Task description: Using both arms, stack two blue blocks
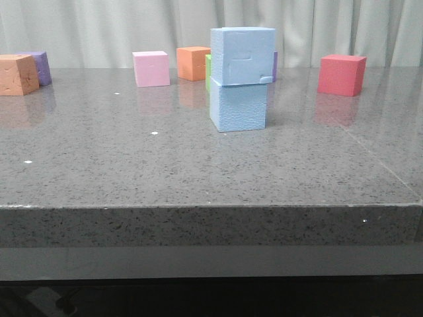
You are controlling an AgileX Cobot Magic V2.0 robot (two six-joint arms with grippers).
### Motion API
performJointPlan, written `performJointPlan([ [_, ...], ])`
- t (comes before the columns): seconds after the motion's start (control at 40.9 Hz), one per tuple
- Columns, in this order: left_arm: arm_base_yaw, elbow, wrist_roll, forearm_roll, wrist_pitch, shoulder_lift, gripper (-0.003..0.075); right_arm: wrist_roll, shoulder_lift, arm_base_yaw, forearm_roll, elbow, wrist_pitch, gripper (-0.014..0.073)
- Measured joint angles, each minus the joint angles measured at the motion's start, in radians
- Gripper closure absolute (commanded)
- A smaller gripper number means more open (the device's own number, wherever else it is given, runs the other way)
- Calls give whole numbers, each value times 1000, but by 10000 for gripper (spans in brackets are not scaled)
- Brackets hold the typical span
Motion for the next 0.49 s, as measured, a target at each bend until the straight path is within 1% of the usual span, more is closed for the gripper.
performJointPlan([
  [0.245,0,0,2,5,20,0,741,0,0,0,0,0,0,661],
  [0.489,0,0,50,5,48,0,741,0,0,0,0,0,0,661],
])
